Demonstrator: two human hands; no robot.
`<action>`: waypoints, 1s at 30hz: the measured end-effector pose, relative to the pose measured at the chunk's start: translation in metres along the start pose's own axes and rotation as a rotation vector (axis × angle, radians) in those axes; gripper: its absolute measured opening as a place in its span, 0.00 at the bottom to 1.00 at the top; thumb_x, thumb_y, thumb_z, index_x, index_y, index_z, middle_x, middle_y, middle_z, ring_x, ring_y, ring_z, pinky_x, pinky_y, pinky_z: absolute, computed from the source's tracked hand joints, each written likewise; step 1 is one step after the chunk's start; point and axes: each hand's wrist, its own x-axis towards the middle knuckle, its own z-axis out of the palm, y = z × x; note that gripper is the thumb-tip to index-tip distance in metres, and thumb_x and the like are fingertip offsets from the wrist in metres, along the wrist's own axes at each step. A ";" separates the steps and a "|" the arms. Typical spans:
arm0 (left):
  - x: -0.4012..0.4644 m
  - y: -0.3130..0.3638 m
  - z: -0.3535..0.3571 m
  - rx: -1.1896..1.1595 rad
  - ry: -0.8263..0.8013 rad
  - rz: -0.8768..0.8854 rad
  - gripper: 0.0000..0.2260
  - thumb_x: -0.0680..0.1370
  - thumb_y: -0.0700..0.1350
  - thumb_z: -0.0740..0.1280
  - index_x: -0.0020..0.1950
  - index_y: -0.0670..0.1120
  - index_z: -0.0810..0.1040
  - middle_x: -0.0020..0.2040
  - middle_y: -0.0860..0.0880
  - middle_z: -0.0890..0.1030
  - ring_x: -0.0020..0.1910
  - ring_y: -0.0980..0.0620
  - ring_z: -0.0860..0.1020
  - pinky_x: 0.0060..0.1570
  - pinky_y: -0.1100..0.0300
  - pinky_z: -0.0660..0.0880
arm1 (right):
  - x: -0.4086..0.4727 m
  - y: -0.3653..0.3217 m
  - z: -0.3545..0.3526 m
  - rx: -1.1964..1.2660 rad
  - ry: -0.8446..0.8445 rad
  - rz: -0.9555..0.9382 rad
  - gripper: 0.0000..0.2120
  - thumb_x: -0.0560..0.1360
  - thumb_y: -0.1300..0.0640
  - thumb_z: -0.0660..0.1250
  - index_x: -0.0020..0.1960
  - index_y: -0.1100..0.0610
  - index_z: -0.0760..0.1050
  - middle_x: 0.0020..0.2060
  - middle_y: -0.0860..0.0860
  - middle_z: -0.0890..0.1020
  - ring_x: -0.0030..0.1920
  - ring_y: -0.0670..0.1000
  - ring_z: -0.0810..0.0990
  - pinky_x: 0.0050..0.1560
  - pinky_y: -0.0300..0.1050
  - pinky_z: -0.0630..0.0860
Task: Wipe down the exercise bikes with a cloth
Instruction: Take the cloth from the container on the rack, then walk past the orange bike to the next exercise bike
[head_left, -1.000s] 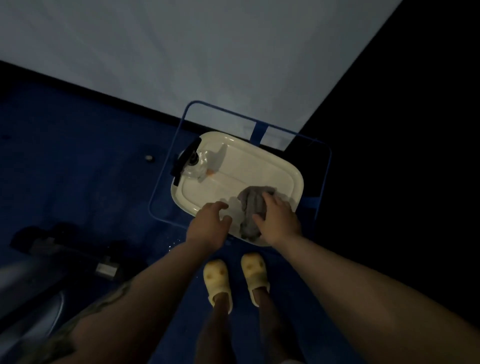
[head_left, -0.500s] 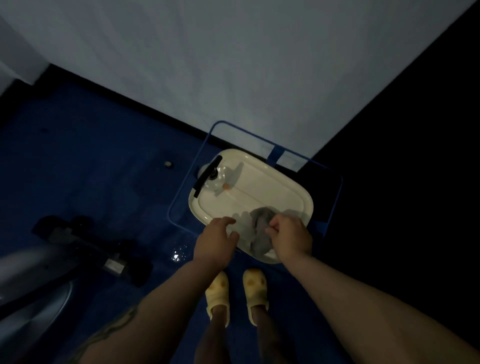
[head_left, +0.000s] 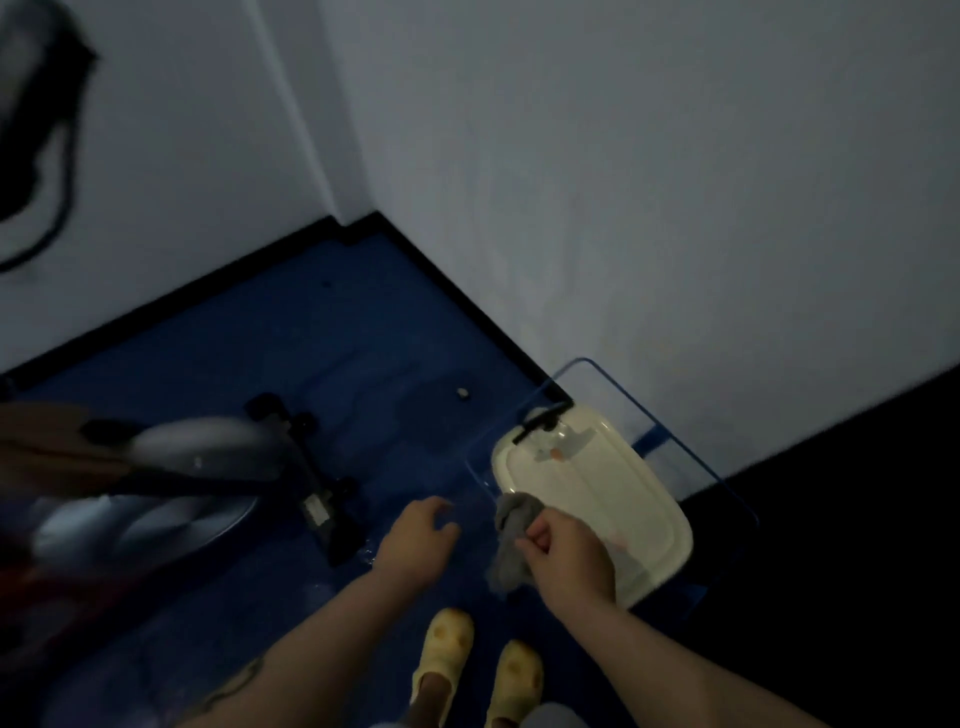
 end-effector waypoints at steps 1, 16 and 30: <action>-0.008 -0.013 -0.006 -0.028 0.034 -0.038 0.17 0.78 0.47 0.62 0.66 0.48 0.72 0.65 0.48 0.74 0.60 0.50 0.75 0.60 0.56 0.72 | 0.000 -0.008 0.006 -0.006 -0.031 -0.045 0.10 0.71 0.50 0.72 0.37 0.48 0.72 0.35 0.44 0.78 0.38 0.44 0.76 0.38 0.42 0.74; -0.206 -0.228 -0.048 -0.564 0.607 -0.539 0.17 0.77 0.45 0.61 0.66 0.48 0.73 0.63 0.49 0.75 0.55 0.51 0.77 0.54 0.58 0.73 | -0.108 -0.180 0.150 -0.269 -0.477 -0.712 0.10 0.71 0.50 0.71 0.36 0.46 0.71 0.32 0.44 0.76 0.34 0.42 0.75 0.30 0.36 0.69; -0.389 -0.433 -0.090 -0.672 0.814 -0.745 0.16 0.78 0.46 0.61 0.65 0.48 0.73 0.65 0.49 0.74 0.58 0.51 0.76 0.56 0.56 0.74 | -0.308 -0.311 0.330 -0.343 -0.663 -0.942 0.10 0.71 0.49 0.71 0.36 0.48 0.71 0.33 0.45 0.77 0.33 0.43 0.76 0.29 0.38 0.68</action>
